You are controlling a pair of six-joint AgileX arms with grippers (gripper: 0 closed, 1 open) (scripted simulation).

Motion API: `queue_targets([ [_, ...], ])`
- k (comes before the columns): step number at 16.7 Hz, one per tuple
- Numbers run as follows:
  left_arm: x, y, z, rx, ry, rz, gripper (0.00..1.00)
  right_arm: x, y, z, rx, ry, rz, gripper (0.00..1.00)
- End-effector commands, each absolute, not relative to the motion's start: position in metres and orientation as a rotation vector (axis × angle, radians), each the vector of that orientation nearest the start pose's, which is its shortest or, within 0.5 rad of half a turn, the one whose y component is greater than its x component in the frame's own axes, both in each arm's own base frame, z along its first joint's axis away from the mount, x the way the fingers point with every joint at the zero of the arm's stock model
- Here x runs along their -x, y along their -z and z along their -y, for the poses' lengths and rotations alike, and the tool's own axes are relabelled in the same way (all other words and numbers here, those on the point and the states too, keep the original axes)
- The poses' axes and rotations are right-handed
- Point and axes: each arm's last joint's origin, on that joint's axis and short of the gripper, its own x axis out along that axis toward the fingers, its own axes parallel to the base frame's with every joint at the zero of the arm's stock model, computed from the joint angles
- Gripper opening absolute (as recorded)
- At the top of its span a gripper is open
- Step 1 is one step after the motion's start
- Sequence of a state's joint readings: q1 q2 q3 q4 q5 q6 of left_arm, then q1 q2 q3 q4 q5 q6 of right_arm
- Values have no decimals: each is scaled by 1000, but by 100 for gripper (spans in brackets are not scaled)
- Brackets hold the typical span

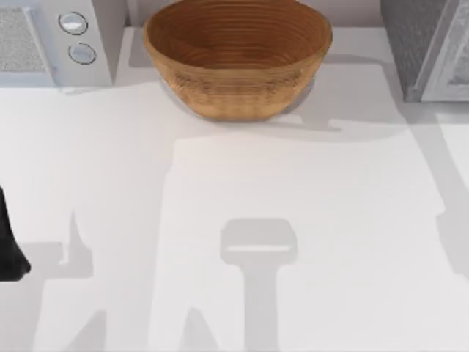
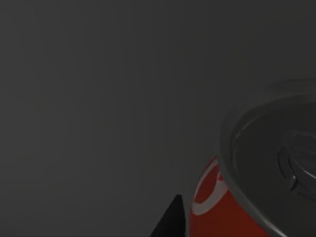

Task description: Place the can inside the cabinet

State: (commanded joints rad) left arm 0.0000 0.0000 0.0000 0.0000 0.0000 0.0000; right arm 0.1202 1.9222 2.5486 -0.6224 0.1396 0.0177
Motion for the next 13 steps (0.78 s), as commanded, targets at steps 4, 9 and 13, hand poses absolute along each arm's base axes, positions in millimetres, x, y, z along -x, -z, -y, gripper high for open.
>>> queue_targets([
  [4, -106, -160, 1, 0, 0, 0, 100, -401, -533, -46, -4, 0, 3, 0],
  [9, -106, -160, 1, 0, 0, 0, 100, -406, -530, -45, -4, 0, 1, 0],
  [13, -106, -160, 1, 0, 0, 0, 100, -406, -530, -45, -4, 0, 1, 23],
])
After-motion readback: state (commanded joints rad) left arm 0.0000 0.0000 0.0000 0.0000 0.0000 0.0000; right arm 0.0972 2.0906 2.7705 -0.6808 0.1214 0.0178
